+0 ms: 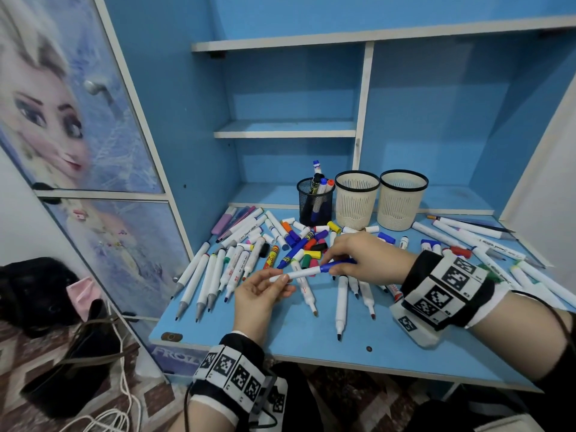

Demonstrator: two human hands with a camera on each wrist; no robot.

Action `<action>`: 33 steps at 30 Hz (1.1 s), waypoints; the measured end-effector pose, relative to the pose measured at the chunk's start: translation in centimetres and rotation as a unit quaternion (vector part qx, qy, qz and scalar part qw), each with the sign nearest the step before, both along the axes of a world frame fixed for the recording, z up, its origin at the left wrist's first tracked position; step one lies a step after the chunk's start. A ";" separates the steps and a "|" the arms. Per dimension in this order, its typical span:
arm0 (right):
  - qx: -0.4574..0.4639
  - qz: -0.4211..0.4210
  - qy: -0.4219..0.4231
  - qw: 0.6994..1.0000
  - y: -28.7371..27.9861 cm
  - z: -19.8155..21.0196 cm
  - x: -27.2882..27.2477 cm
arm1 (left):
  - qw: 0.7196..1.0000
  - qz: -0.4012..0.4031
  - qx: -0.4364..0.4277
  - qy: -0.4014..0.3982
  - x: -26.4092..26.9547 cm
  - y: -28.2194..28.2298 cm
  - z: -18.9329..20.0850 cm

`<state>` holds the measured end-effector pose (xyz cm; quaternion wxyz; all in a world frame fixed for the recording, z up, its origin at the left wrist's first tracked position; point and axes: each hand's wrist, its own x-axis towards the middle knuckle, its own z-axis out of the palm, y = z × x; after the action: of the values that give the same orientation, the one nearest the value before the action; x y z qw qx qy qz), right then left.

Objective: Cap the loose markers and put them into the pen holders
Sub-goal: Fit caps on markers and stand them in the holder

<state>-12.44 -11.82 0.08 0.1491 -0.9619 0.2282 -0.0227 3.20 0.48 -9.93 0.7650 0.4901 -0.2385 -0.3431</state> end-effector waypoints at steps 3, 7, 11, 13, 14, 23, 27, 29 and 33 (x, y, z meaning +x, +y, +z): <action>-0.009 0.007 0.002 1.000 0.4 0.2 0.2 | 0.999 -0.024 0.018 -0.027 -0.1 0.1 0.0; -0.019 0.007 -0.001 1.000 0.6 0.3 0.6 | 0.997 -0.045 0.035 -0.055 -0.4 0.4 0.1; -0.039 0.008 0.024 0.999 1.1 -0.2 0.9 | 0.995 -0.050 0.049 -0.069 -0.3 0.4 0.1; -0.040 0.007 0.033 0.999 1.3 -0.3 1.0 | 0.994 -0.055 0.054 -0.074 -0.3 0.5 0.3; -0.044 0.007 0.040 0.998 1.4 -0.2 1.1 | 0.994 -0.056 0.056 -0.076 -0.4 0.5 0.4; -0.021 0.013 0.045 0.999 1.7 -0.5 0.4 | 0.999 -0.014 0.047 -0.017 -0.7 0.7 0.7; 0.006 -0.048 -0.026 0.998 0.5 -0.3 -0.4 | 0.991 -0.003 0.130 0.018 0.5 0.4 1.4; 0.022 -0.094 -0.085 0.992 -0.6 0.5 -0.6 | 0.982 -0.034 0.183 -0.019 1.1 0.0 2.1; 0.090 -0.161 -0.240 0.953 -2.7 2.9 0.0 | 0.935 -0.117 0.300 -0.146 1.7 -2.0 4.3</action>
<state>-12.45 -14.50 2.99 0.2800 -0.8611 0.3388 -0.2554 4.90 -1.55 -5.59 0.4936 0.7101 -0.2892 -0.4105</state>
